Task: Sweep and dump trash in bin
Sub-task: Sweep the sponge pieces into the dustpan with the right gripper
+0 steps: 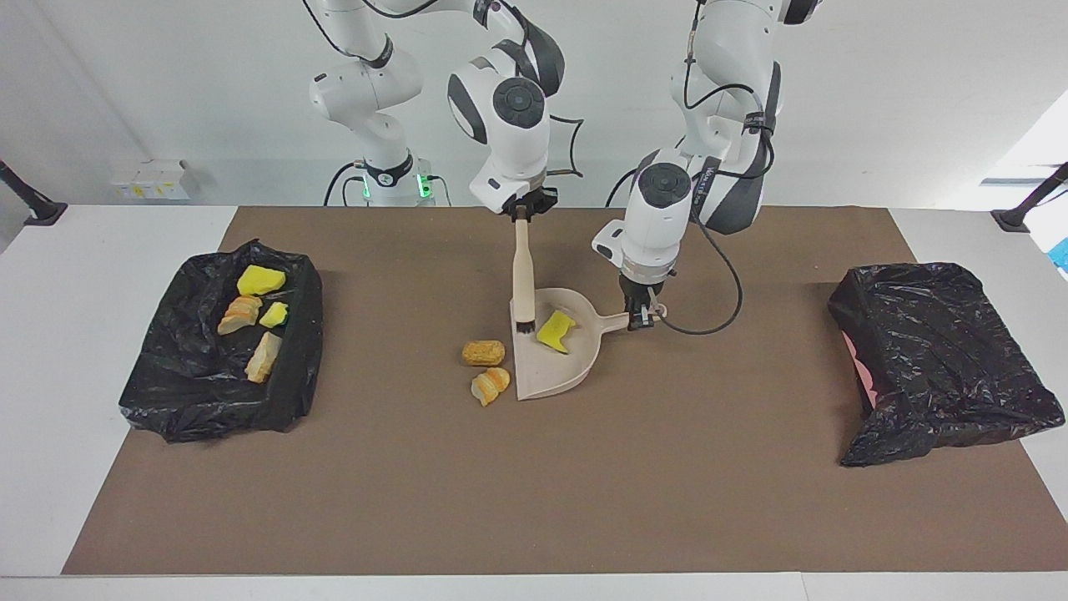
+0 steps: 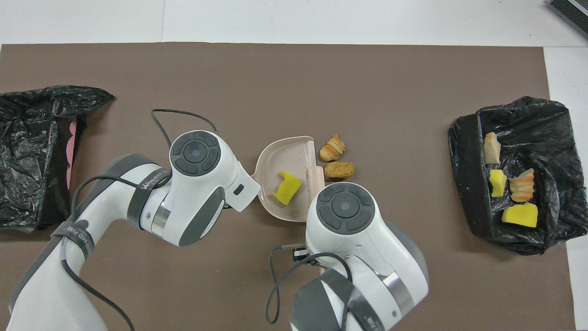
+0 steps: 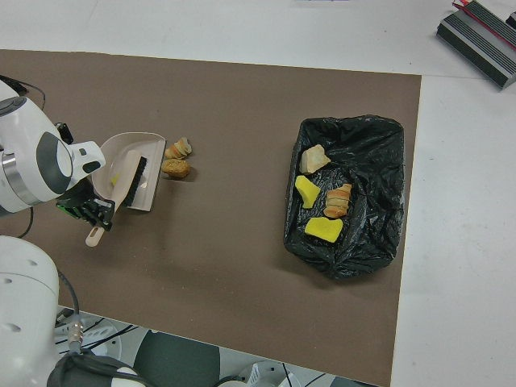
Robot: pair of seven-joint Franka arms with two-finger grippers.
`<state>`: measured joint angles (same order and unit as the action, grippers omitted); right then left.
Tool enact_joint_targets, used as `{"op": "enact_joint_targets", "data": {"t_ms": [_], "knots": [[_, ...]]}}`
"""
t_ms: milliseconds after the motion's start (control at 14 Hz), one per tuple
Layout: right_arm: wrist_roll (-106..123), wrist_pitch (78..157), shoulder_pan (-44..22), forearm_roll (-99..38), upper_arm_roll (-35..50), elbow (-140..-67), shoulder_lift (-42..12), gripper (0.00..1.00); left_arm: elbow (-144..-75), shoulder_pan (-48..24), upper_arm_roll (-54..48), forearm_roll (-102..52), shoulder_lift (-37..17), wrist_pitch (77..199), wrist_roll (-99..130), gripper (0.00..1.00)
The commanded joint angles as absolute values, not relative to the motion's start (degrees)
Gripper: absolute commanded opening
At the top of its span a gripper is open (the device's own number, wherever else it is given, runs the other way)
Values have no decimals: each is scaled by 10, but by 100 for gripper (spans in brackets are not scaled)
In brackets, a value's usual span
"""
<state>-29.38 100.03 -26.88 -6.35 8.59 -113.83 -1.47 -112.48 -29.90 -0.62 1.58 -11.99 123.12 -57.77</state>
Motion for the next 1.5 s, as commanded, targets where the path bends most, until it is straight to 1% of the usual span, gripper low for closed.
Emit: {"op": "enact_joint_targets", "data": {"t_ms": [0, 143, 286, 429, 571, 857, 1000, 1214, 1429], "knots": [[-208, 1002, -214, -16, 91, -1124, -42, 0, -1153, -307, -1, 22, -100, 1245, -577, 0], [-144, 1021, -164, 5, 90, -1117, -55, 0, -1154, -306, -1, 22, -100, 1245, -577, 0], [-118, 1021, -143, 61, 91, -1100, -72, 0, -1153, -306, -1, 22, -100, 1245, -577, 0], [-113, 1032, -127, 76, 90, -1095, -81, 0, -1153, -305, -1, 22, -100, 1245, -577, 0], [-111, 1052, -114, 78, 91, -1097, -105, 0, -1153, -304, -1, 22, -100, 1245, -577, 0], [-111, 1055, -126, 37, 94, -1113, -111, 0, -1155, -303, -1, 22, -100, 1245, -577, 0], [-118, 1057, -152, -7, 94, -1126, -105, 0, -1155, -303, -1, 22, -100, 1246, -576, 0], [-133, 1055, -192, -68, 94, -1122, -102, 0, -1155, -303, -1, 22, -100, 1245, -576, 0], [-166, 1046, -221, -84, 95, -1100, -103, 0, -1155, -303, -1, 22, -100, 1245, -576, 0]]}}
